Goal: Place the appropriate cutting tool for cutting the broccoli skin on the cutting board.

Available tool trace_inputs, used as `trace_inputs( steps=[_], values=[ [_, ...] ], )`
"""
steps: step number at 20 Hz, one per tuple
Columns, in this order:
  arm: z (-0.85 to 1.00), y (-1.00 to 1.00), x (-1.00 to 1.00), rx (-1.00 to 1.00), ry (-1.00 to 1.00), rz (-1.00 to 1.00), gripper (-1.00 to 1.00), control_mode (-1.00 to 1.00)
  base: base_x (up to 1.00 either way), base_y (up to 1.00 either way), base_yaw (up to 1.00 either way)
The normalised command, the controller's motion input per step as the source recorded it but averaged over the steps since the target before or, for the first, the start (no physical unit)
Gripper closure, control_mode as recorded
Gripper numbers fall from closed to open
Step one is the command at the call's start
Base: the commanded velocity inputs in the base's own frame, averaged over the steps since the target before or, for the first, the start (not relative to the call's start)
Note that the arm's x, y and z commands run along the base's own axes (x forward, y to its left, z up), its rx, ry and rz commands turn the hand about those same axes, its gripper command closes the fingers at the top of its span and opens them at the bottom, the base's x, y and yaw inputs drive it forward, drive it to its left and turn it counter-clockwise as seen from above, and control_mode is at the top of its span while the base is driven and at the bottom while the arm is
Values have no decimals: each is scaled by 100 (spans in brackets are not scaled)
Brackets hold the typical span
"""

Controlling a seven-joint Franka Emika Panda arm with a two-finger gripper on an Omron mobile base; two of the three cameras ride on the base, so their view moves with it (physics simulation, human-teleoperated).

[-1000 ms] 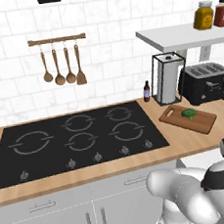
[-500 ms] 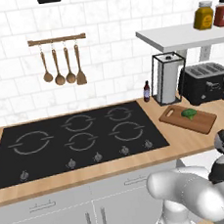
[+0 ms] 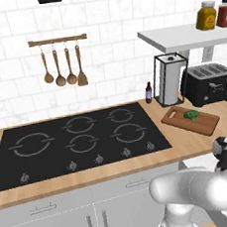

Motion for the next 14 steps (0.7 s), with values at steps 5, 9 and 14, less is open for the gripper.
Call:
trace_inputs(
  steps=[5,9,14],
  values=[
    [-38,15,0,-4,-4,-14,-100,-100,0,0,0],
    [-32,8,1,-4,0,-13,-100,-100,0,0,0],
    [-23,4,7,-2,0,-10,-100,-100,0,0,0]
  ],
)
